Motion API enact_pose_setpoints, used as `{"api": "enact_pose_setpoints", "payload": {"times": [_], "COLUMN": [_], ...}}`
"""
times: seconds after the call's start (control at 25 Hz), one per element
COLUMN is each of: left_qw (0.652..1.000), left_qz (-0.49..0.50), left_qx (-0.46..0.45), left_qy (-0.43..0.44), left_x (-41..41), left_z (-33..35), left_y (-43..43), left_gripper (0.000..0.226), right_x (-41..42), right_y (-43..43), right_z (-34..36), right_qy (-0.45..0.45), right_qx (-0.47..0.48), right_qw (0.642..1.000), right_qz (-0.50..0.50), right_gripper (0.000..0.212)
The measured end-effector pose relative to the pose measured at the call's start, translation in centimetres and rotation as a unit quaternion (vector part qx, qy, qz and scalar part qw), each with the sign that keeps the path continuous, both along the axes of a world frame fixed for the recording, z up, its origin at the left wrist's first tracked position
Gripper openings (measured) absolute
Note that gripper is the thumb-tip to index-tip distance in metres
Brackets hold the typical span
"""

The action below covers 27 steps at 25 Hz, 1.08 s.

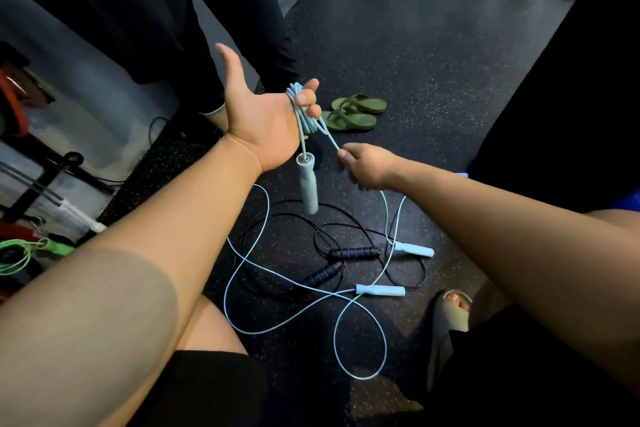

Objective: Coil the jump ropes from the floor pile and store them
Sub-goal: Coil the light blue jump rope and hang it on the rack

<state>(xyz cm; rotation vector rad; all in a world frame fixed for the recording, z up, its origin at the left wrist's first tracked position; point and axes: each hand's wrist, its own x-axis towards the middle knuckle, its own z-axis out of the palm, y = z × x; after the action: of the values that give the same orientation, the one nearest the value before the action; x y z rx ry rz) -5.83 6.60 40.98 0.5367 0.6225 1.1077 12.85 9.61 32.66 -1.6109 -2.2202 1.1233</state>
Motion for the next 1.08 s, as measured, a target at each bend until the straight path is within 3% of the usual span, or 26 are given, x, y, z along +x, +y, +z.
{"api": "enact_pose_setpoints", "payload": {"times": [0.12,0.24,0.36,0.44,0.56,0.72,0.88,1.0,1.08], "left_qw": [1.000,0.999,0.986,0.970,0.947,0.901,0.894,0.922,0.931], "left_qz": [-0.009,0.033,0.117,0.132,0.078,-0.077,-0.141,-0.189,-0.216], "left_qx": [0.013,0.021,0.036,0.038,0.029,0.062,0.089,0.082,0.072], "left_qy": [0.005,0.036,0.112,0.202,0.311,0.422,0.416,0.329,0.287], "left_x": [0.3,0.4,0.4,0.3,0.3,1.0,2.4,2.9,2.8], "left_z": [0.0,0.0,-0.4,-1.0,-2.4,-3.2,-2.9,-2.2,-1.7], "left_y": [-0.2,0.0,0.3,0.5,1.0,0.6,-0.5,-0.9,-0.8], "left_gripper": [0.138,0.135,0.113,0.106,0.111,0.129,0.119,0.102,0.108], "right_x": [-0.7,-1.2,-1.6,-1.5,-1.4,-1.4,-0.1,1.6,2.3], "right_y": [-0.7,-1.5,-2.1,-2.0,-1.9,-1.8,-0.5,0.9,1.7], "right_z": [0.3,0.8,2.0,2.8,4.3,6.6,8.3,9.0,8.2], "right_qy": [-0.057,-0.094,-0.135,-0.123,-0.086,-0.074,-0.038,0.043,0.079], "right_qx": [0.008,0.075,0.156,0.204,0.270,0.332,0.333,0.273,0.233], "right_qw": [0.998,0.988,0.958,0.947,0.931,0.908,0.919,0.946,0.958], "right_qz": [0.019,0.095,0.199,0.214,0.229,0.243,0.208,0.168,0.149], "right_gripper": [0.040,0.037,0.036,0.038,0.029,0.018,0.019,0.032,0.033]}}
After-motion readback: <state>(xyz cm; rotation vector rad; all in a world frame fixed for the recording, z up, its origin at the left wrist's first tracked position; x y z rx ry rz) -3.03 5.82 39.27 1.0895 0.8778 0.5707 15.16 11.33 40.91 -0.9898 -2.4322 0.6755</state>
